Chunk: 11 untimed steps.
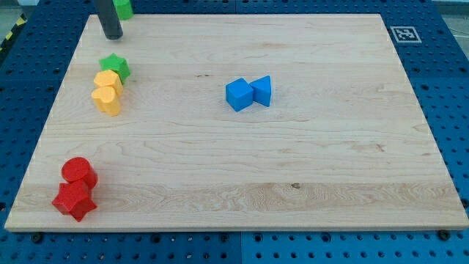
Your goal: Point your arm to the right of the green star
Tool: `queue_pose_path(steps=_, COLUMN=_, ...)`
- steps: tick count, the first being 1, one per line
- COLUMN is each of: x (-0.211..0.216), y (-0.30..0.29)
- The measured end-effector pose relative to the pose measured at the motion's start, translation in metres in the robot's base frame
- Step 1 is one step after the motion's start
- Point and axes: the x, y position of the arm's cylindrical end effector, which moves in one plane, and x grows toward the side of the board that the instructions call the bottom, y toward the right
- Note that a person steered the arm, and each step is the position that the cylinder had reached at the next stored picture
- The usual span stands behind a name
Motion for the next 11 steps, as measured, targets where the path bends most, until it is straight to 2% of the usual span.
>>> queue_pose_path(steps=3, x=0.010, y=0.000)
queue_pose_path(steps=4, x=0.033, y=0.003)
queue_pose_path(steps=5, x=0.036, y=0.005)
queue_pose_path(steps=8, x=0.057, y=0.085)
queue_pose_path(steps=10, x=0.061, y=0.090)
queue_pose_path(steps=11, x=0.088, y=0.090)
